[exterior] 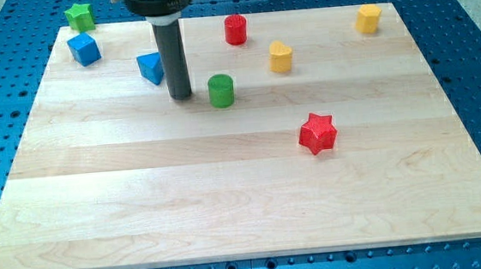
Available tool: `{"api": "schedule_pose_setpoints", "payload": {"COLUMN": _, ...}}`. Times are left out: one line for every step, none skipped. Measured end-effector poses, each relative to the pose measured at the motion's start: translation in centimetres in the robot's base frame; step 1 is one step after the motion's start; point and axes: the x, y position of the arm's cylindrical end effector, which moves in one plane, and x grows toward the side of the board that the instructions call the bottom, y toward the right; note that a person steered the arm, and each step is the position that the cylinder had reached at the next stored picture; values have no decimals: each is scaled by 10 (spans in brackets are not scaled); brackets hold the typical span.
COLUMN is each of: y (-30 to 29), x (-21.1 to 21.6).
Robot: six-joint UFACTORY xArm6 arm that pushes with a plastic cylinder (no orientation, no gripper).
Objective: Move the green circle into the red star
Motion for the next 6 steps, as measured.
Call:
{"api": "schedule_pose_setpoints", "payload": {"y": 96, "x": 18}}
{"api": "schedule_pose_setpoints", "payload": {"y": 144, "x": 34}}
{"api": "schedule_pose_setpoints", "payload": {"y": 99, "x": 38}}
{"api": "schedule_pose_setpoints", "payload": {"y": 98, "x": 51}}
{"api": "schedule_pose_setpoints", "payload": {"y": 115, "x": 53}}
{"api": "schedule_pose_setpoints", "payload": {"y": 119, "x": 53}}
